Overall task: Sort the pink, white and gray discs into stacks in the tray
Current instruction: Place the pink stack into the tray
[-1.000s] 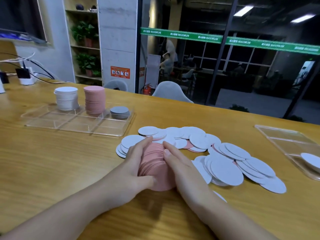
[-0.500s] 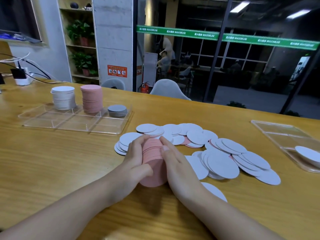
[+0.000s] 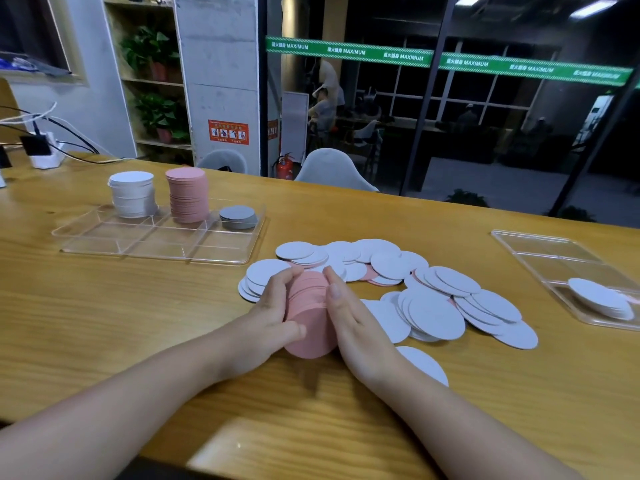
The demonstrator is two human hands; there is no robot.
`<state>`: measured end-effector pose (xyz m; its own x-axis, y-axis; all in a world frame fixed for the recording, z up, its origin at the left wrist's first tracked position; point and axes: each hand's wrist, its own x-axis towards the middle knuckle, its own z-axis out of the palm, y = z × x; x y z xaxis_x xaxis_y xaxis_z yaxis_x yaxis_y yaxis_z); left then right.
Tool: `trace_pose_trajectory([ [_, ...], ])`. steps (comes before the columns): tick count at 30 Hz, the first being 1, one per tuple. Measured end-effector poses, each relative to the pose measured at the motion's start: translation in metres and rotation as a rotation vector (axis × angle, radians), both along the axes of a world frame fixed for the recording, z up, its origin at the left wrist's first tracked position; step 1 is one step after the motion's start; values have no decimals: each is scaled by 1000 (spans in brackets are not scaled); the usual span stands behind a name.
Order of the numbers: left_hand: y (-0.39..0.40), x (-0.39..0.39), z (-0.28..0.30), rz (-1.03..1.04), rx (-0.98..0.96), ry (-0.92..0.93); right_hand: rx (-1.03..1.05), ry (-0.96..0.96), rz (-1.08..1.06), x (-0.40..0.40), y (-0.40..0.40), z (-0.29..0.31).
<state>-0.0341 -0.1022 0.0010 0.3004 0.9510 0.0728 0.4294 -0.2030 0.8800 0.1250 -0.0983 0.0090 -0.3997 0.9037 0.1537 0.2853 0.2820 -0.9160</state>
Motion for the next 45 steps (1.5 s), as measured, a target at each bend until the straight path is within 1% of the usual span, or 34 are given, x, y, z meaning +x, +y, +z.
trace_pose_trajectory([
  [5,4,-19,-12,-44,63,-106,-21,-61,26,2,-1,-3],
  [10,12,-38,-1,-65,107,-168,-15,-88,90,-6,7,14],
  [12,21,-49,3,-22,131,-202,1,-124,80,-15,18,23],
  [15,35,-71,12,80,197,-217,27,-42,140,-36,31,33],
  [19,49,-103,22,216,175,-433,62,64,173,-77,53,31],
  [23,55,-134,25,334,247,-532,126,149,183,-125,75,18],
  [27,65,-161,27,453,365,-581,209,192,184,-171,90,20],
  [31,84,-184,32,639,517,-500,225,215,171,-219,109,24],
  [34,101,-201,43,770,568,-454,216,158,199,-248,122,32],
  [38,115,-235,33,874,517,-425,174,83,296,-280,140,37],
  [42,117,-260,19,909,465,-371,130,-6,338,-307,156,27],
  [43,118,-264,15,919,445,-343,121,-33,337,-312,159,25],
  [45,118,-272,8,949,409,-220,124,-103,339,-319,166,23],
])
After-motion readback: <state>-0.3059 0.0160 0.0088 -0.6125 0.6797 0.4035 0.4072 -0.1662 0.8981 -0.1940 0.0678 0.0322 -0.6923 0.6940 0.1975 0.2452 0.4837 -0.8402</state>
